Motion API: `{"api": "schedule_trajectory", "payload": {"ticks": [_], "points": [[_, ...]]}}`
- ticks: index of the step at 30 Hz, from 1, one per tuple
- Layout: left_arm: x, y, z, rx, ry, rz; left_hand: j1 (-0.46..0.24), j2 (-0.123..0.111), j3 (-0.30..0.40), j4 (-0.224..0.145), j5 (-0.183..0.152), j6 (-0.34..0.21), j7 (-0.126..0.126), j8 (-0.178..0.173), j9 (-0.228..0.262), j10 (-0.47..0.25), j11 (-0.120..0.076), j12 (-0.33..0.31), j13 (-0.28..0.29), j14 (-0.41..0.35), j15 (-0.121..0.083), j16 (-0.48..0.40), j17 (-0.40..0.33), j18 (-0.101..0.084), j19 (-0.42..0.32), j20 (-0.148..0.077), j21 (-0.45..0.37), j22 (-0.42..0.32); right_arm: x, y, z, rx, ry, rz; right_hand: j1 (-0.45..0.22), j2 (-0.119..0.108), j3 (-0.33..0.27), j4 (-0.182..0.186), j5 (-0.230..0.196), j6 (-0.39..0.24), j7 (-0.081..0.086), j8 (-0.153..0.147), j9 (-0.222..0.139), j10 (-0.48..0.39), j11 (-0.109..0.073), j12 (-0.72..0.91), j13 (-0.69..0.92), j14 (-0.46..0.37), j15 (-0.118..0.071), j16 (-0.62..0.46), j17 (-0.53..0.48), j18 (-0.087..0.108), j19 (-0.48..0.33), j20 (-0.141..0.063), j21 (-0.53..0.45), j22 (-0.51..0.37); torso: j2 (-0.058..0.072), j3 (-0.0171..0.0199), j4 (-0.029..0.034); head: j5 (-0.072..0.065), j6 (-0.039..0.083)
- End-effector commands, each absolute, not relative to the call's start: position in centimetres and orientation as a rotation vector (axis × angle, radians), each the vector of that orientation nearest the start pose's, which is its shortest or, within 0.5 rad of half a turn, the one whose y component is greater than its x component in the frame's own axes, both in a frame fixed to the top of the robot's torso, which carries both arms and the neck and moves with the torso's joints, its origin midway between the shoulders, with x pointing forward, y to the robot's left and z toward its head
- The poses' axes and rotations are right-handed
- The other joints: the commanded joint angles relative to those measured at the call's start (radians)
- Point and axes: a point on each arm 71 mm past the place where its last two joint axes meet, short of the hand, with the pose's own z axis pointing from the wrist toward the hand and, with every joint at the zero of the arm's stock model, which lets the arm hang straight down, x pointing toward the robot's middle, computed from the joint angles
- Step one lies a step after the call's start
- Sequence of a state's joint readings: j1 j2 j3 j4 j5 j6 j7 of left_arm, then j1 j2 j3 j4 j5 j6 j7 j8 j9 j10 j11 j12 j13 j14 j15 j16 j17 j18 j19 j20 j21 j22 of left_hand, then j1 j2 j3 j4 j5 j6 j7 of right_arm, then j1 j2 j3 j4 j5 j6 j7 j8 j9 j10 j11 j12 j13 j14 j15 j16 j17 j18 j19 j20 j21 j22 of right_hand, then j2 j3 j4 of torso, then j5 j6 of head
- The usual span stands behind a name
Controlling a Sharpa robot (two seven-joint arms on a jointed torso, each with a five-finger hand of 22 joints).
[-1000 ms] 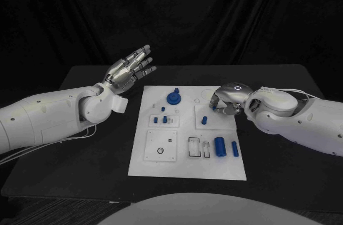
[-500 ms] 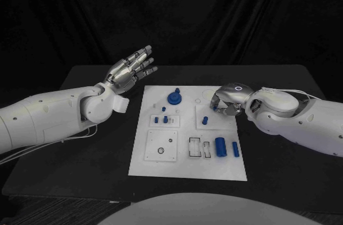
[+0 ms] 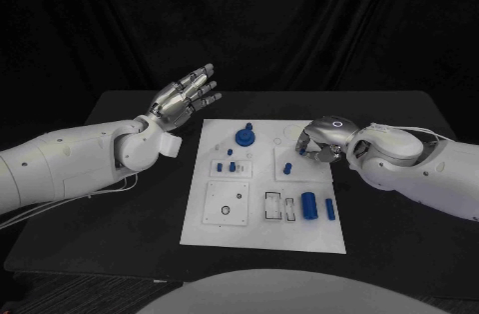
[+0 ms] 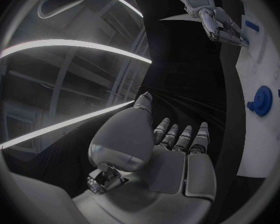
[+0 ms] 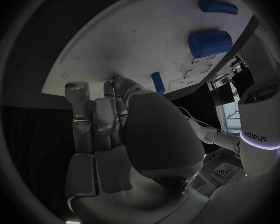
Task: Assemble the parts on the task board
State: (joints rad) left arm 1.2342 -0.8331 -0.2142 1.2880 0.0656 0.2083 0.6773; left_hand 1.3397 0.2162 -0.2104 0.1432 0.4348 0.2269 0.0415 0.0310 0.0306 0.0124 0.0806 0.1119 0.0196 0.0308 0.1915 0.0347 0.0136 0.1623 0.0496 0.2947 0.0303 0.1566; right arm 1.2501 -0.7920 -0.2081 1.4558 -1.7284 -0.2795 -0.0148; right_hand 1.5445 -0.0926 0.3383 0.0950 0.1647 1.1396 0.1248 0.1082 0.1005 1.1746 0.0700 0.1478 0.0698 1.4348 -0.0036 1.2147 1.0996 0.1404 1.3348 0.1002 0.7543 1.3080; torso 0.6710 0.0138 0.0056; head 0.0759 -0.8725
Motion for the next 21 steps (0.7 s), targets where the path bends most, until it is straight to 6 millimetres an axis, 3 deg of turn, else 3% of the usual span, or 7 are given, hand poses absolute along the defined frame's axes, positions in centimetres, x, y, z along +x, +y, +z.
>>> {"api": "schedule_trajectory", "payload": {"ticks": [1, 6, 15, 21], "points": [[50.0, 26.0, -21.0, -0.991, 1.331, -1.953, 0.003, 0.005, 0.000, -0.007, 0.005, 0.002, 0.006, 0.003, 0.002, 0.001, 0.009, 0.005, 0.001, 0.000, 0.007, 0.007, 0.001, 0.009, 0.009, -0.001, 0.005, 0.001, 47.7, -18.8, -21.4, -0.585, 1.628, 0.535, -0.002, -0.006, 0.008, 0.000, -0.006, 0.007, 0.002, 0.006, 0.002, 0.011, 0.000, -0.001, 0.001, -0.003, -0.006, -0.008, -0.003, -0.005, 0.002, -0.007, 0.002, 0.085, -0.001, -0.0001, 0.0001, 0.001, 0.000], [50.1, 26.0, -21.0, -0.993, 1.338, -1.952, 0.003, 0.007, 0.000, -0.012, 0.005, 0.013, 0.020, 0.006, 0.003, 0.000, 0.006, 0.007, 0.001, -0.001, 0.008, 0.008, 0.001, 0.005, 0.011, -0.001, 0.005, -0.001, 47.7, -18.9, -20.0, -0.587, 1.602, 0.536, -0.005, -0.007, 0.009, 0.001, -0.010, 0.007, 0.002, 0.005, 0.002, 0.012, 0.000, -0.003, 0.000, -0.004, -0.006, -0.011, -0.008, -0.005, 0.001, -0.007, 0.000, 0.085, -0.001, -0.0006, 0.0003, 0.002, 0.000], [50.2, 25.8, -21.2, -0.998, 1.350, -1.948, 0.003, 0.008, 0.000, -0.012, 0.005, 0.016, 0.023, 0.007, 0.004, 0.000, 0.005, 0.008, 0.002, -0.001, 0.008, 0.008, 0.001, 0.005, 0.011, -0.001, 0.005, -0.001, 47.2, -18.3, -17.5, -0.599, 1.541, 0.564, -0.011, -0.007, 0.014, 0.002, -0.012, 0.009, 0.001, 0.005, 0.002, 0.015, -0.001, -0.005, 0.000, -0.006, -0.007, -0.017, -0.015, -0.005, 0.000, -0.008, -0.003, 0.084, -0.002, -0.0009, -0.0005, 0.003, 0.000], [50.2, 25.8, -21.4, -1.002, 1.357, -1.946, 0.002, 0.010, 0.001, -0.013, 0.006, 0.018, 0.025, 0.007, 0.004, 0.001, 0.007, 0.011, 0.002, -0.001, 0.009, 0.009, 0.001, 0.004, 0.011, -0.001, 0.004, -0.002, 45.7, -16.5, -16.8, -0.631, 1.531, 0.623, -0.012, -0.006, 0.018, 0.002, -0.010, 0.012, 0.000, 0.005, 0.002, 0.018, -0.002, -0.006, 0.000, -0.005, -0.008, -0.018, -0.015, -0.005, 0.000, -0.008, -0.002, 0.084, -0.001, 0.0009, 0.0000, 0.011, 0.000]]}}
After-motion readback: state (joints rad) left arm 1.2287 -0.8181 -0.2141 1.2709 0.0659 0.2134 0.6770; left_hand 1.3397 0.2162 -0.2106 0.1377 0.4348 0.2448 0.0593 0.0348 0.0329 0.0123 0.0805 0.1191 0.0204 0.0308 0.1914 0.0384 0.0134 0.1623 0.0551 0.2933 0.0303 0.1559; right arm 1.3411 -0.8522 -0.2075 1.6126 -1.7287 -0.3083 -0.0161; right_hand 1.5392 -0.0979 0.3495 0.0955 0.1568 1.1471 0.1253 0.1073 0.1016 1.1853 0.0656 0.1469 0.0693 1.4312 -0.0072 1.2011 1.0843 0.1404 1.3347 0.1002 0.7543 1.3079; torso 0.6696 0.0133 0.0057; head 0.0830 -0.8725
